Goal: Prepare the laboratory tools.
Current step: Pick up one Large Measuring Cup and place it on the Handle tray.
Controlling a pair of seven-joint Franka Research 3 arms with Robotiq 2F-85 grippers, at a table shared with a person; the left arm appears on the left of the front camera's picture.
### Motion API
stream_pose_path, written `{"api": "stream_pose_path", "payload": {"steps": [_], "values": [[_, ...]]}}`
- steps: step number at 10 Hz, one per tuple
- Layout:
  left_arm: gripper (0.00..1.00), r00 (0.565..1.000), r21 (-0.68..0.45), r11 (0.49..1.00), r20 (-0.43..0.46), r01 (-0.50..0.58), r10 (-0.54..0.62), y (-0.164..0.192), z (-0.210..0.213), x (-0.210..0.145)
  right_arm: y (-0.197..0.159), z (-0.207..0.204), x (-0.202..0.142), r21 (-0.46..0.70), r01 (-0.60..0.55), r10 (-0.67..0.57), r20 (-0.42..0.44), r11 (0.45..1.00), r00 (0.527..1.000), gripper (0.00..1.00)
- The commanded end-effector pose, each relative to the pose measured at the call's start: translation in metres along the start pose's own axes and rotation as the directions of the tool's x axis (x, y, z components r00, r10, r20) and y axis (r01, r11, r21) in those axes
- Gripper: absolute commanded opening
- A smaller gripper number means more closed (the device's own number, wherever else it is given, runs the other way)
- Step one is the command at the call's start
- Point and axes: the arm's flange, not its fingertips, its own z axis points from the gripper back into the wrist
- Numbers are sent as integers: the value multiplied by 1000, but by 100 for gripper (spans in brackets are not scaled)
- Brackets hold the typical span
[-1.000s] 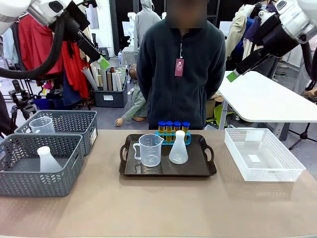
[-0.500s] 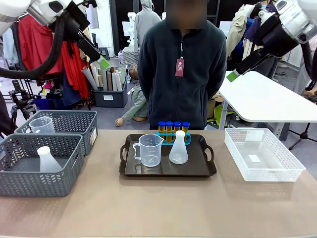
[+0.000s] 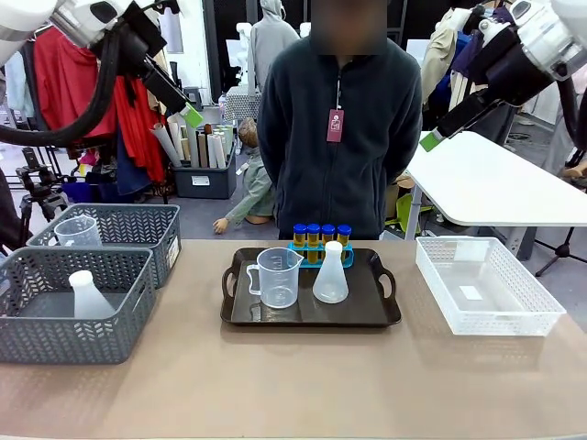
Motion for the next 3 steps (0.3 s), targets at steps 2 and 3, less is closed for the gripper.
{"api": "stream_pose_path", "payload": {"steps": [2,3], "values": [[100,1000,2,1000,1,-1,1,0,2,0,0,1,-1,0,0,0,2,1000,1000,100],[100,1000,2,1000,1,-1,1,0,2,0,0,1,-1,0,0,0,2,1000,1000,100]]}}
